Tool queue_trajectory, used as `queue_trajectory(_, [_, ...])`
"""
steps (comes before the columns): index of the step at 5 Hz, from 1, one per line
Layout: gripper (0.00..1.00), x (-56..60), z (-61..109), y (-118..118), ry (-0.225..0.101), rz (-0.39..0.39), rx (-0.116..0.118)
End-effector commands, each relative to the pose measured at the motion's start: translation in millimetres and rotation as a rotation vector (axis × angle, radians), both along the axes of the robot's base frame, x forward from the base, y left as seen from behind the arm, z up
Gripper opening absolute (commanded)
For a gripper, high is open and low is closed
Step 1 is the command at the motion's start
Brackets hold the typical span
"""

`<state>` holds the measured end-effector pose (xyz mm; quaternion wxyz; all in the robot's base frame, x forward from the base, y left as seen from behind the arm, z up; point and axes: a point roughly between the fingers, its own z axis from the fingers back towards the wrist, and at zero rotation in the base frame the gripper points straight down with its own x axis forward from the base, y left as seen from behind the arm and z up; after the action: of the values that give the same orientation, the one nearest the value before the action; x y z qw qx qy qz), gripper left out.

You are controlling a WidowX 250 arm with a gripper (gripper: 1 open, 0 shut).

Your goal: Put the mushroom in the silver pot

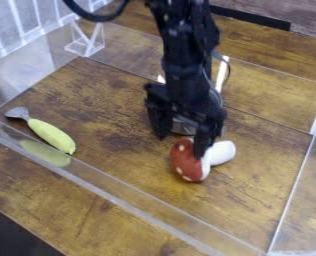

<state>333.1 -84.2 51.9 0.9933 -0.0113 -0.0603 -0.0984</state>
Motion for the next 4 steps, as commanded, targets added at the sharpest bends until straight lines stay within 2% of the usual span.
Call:
queue_trajectory(1, [1.0,2.4,2.3,-10.7,-0.059,-0.056,0.006])
queue_trajectory(2, [1.0,15.4,3.0,-14.7,-0.075,-0.035,0.009])
queue_trajectory(3, [1.0,27.7,6.6,-12.2,-0.081,0.006,-0.001])
queue_trajectory(4, [0.0,37.5,2.2,-4.0,-0.088,0.016,-0.018])
